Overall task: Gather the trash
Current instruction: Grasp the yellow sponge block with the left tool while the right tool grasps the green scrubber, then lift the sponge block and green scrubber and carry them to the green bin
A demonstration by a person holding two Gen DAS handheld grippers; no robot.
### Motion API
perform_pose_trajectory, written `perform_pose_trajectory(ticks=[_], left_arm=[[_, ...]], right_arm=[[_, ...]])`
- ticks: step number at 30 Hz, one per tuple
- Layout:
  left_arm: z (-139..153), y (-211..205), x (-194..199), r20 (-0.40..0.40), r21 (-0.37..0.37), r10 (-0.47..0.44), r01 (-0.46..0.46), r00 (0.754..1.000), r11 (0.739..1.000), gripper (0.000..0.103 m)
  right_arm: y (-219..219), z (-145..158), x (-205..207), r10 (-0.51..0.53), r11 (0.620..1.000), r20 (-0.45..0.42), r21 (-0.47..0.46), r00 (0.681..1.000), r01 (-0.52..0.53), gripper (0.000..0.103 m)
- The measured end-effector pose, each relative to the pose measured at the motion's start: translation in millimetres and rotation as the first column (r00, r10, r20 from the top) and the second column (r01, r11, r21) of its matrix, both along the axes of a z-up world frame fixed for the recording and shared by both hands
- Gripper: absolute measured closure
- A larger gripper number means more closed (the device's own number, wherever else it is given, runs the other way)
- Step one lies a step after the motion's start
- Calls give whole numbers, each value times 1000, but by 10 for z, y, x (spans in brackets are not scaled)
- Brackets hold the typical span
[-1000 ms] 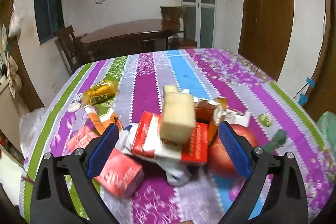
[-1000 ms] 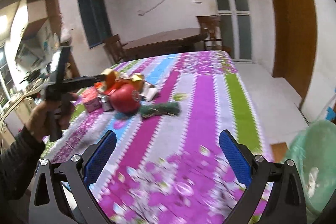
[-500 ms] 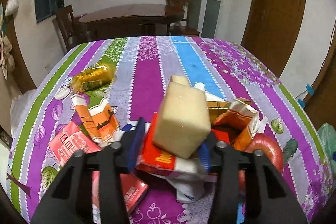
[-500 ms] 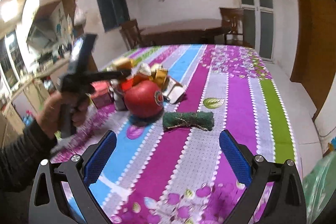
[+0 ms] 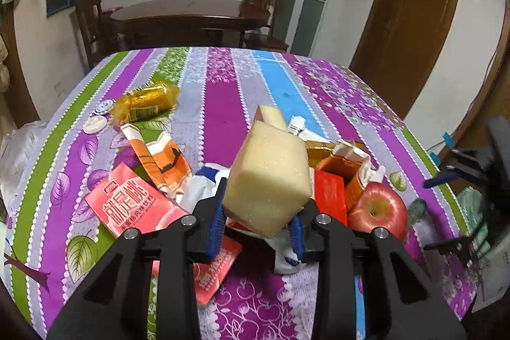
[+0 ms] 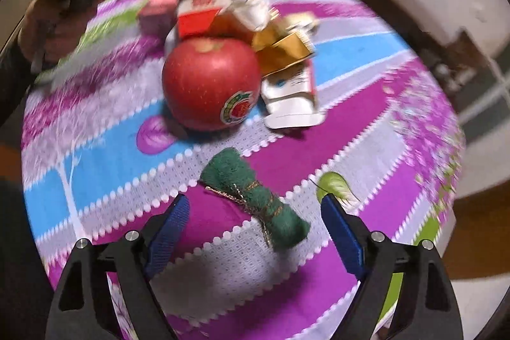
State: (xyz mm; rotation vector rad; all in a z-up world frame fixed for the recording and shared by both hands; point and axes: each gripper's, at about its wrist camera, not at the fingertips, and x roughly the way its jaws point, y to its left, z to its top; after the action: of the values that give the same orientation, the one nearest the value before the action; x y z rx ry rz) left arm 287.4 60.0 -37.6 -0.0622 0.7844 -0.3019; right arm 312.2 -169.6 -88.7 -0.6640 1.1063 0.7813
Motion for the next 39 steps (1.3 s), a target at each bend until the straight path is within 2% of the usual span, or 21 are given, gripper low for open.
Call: perform_pose_trajectory(ticks=[2, 5, 9, 11, 12, 13, 16, 18, 19, 21, 24, 26, 28, 29, 30, 31, 33, 35, 37, 39], left_arm=[[-7, -3, -3, -4, 3, -9, 9, 1000, 1000, 71], [-18, 1, -17, -11, 1, -13, 13, 1000, 1000, 71], [-50, 7, -49, -22, -4, -9, 9, 1000, 1000, 71], [-58, 15, -88, -20, -4, -5, 5, 1000, 1000, 71], [-54, 18, -117, -17, -2, 2, -2, 1000, 1000, 71], [-44, 27, -150, -11, -5, 7, -7, 1000, 1000, 71], [-15, 45, -278, 14, 0, 31, -31, 999, 1000, 71], [22, 56, -376, 40, 10, 49, -49, 998, 999, 71], [43, 59, -419, 52, 15, 59, -60, 997, 998, 71], [103, 65, -551, 94, 36, 81, -85, 992, 996, 71], [194, 78, -773, 167, 68, 117, -130, 979, 989, 71], [244, 63, -950, 211, 79, 131, -150, 969, 986, 71], [288, 28, -1133, 256, 90, 143, -171, 956, 981, 71], [303, 8, -1219, 273, 91, 148, -178, 951, 980, 71], [321, -16, -1309, 291, 91, 154, -187, 944, 978, 71], [336, -35, -1373, 305, 92, 161, -198, 939, 976, 71], [352, -64, -1506, 327, 84, 176, -214, 929, 973, 71], [362, -116, -1631, 354, 87, 187, -232, 916, 969, 71], [363, -173, -1725, 358, 82, 187, -230, 915, 970, 71], [360, -230, -1792, 368, 93, 191, -240, 910, 966, 71]], right_arm=[[55, -75, 129, 38, 999, -76, -18, 996, -40, 19], [114, -220, 262, 78, 995, -162, -55, 984, -88, 31], [105, -203, 383, 85, 995, -187, -26, 979, -91, 33], [76, -185, 375, 73, 996, -158, -31, 985, -79, 34], [64, -171, 362, 69, 997, -150, -26, 986, -74, 39], [42, -139, 337, 62, 998, -139, -13, 988, -64, 51], [-8, -57, 199, 14, 1000, -55, -1, 998, -14, 71], [-29, -15, 53, -31, 1000, 24, 2, 999, 31, 81], [-56, 5, -2, -65, 998, 55, 11, 996, 65, 82], [-144, 110, -115, -158, 985, 97, 90, 983, 150, 86], [-182, 266, -422, -312, 930, 152, 250, 938, 269, 87], [-197, 374, -682, -414, 872, 186, 361, 891, 330, 87], [-147, 444, -954, -480, 824, 208, 440, 852, 357, 87], [-116, 499, -1093, -522, 794, 231, 483, 821, 368, 87], [-12, 521, -1225, -541, 779, 242, 504, 805, 372, 87], [36, 573, -1366, -584, 747, 265, 545, 767, 381, 87], [117, 609, -1571, -634, 707, 293, 596, 716, 382, 87], [242, 651, -1720, -663, 686, 319, 622, 677, 378, 87], [294, 701, -1854, -693, 663, 342, 648, 635, 374, 87], [329, 737, -1985, -712, 656, 376, 658, 593, 371, 87]])
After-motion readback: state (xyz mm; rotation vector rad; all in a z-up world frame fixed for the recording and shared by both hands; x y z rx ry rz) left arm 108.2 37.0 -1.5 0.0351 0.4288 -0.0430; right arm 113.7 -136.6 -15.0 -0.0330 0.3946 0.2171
